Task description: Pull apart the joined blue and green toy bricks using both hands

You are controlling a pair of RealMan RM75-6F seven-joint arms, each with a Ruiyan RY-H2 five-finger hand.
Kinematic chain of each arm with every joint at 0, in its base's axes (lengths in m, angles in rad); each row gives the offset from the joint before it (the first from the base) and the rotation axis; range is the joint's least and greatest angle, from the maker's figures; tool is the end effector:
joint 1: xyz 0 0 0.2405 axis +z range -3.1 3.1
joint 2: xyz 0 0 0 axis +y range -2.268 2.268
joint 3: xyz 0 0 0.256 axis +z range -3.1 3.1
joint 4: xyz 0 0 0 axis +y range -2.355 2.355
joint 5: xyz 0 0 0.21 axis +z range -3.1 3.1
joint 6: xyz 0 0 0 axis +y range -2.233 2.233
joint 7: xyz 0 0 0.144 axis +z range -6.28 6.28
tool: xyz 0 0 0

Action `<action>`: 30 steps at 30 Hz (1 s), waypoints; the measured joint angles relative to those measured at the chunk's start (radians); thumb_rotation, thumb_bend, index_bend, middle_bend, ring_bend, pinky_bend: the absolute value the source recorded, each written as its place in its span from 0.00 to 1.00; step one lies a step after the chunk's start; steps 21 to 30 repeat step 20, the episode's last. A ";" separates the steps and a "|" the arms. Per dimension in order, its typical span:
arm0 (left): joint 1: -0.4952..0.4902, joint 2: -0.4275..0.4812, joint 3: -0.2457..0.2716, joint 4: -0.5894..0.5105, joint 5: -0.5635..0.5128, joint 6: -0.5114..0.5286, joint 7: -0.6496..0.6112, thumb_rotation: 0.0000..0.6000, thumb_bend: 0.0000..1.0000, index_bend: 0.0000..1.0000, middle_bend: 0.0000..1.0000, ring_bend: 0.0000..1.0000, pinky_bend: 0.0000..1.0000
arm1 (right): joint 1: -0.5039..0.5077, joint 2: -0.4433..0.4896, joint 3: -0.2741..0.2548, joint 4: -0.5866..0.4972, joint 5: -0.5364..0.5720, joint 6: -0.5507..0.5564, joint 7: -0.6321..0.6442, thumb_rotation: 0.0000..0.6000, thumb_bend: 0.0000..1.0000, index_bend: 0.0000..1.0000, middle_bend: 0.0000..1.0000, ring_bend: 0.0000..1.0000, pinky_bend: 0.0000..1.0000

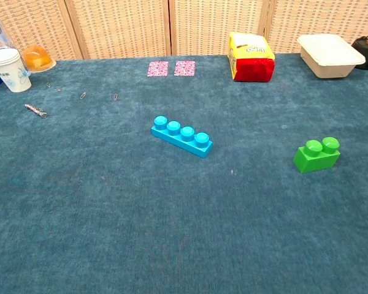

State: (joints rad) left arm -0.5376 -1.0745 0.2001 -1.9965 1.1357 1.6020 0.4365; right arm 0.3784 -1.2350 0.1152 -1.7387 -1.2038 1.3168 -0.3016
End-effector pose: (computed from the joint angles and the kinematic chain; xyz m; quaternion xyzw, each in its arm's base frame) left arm -0.2228 0.2326 0.1426 -0.6528 -0.3484 -0.3217 0.5907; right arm -0.2452 -0.2676 0.1062 0.6233 -0.3954 0.3726 0.5624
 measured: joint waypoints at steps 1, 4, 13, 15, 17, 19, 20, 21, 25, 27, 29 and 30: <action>0.027 0.008 0.008 0.017 0.026 0.016 -0.018 0.93 0.17 0.07 0.09 0.00 0.11 | -0.005 -0.001 -0.004 0.000 -0.009 0.008 -0.006 1.00 0.26 0.31 0.35 0.32 0.28; 0.097 0.018 0.022 0.063 0.069 0.057 -0.066 0.94 0.17 0.08 0.09 0.00 0.11 | -0.027 -0.005 -0.021 0.000 -0.038 0.045 -0.033 1.00 0.26 0.32 0.35 0.33 0.28; 0.269 0.003 0.026 0.173 0.173 0.160 -0.172 0.95 0.17 0.08 0.09 0.00 0.11 | -0.104 0.001 -0.064 -0.013 -0.105 0.144 -0.084 1.00 0.26 0.34 0.36 0.33 0.28; 0.300 -0.001 0.022 0.178 0.182 0.173 -0.186 0.95 0.17 0.08 0.09 0.00 0.11 | -0.124 0.009 -0.073 -0.022 -0.126 0.166 -0.090 1.00 0.26 0.35 0.37 0.33 0.28; 0.329 -0.006 0.014 0.184 0.188 0.179 -0.194 0.95 0.17 0.08 0.09 0.00 0.11 | -0.140 0.016 -0.078 -0.033 -0.137 0.181 -0.093 1.00 0.26 0.35 0.37 0.33 0.28; 0.351 -0.014 -0.001 0.191 0.185 0.173 -0.202 0.94 0.17 0.08 0.09 0.00 0.11 | -0.151 0.026 -0.080 -0.044 -0.144 0.189 -0.096 1.00 0.26 0.35 0.37 0.33 0.28; 0.355 -0.017 -0.008 0.193 0.182 0.167 -0.204 0.95 0.17 0.08 0.09 0.00 0.11 | -0.154 0.029 -0.080 -0.047 -0.144 0.189 -0.099 1.00 0.26 0.35 0.37 0.33 0.28; 0.355 -0.017 -0.008 0.193 0.182 0.167 -0.204 0.95 0.17 0.08 0.09 0.00 0.11 | -0.154 0.029 -0.080 -0.047 -0.144 0.189 -0.099 1.00 0.26 0.35 0.37 0.33 0.28; 0.355 -0.017 -0.008 0.193 0.182 0.167 -0.204 0.95 0.17 0.08 0.09 0.00 0.11 | -0.154 0.029 -0.080 -0.047 -0.144 0.189 -0.099 1.00 0.26 0.35 0.37 0.33 0.28; 0.355 -0.017 -0.008 0.193 0.182 0.167 -0.204 0.95 0.17 0.08 0.09 0.00 0.11 | -0.154 0.029 -0.080 -0.047 -0.144 0.189 -0.099 1.00 0.26 0.35 0.37 0.33 0.28; 0.355 -0.017 -0.008 0.193 0.182 0.167 -0.204 0.95 0.17 0.08 0.09 0.00 0.11 | -0.154 0.029 -0.080 -0.047 -0.144 0.189 -0.099 1.00 0.26 0.35 0.37 0.33 0.28; 0.355 -0.017 -0.008 0.193 0.182 0.167 -0.204 0.95 0.17 0.08 0.09 0.00 0.11 | -0.154 0.029 -0.080 -0.047 -0.144 0.189 -0.099 1.00 0.26 0.35 0.37 0.33 0.28</action>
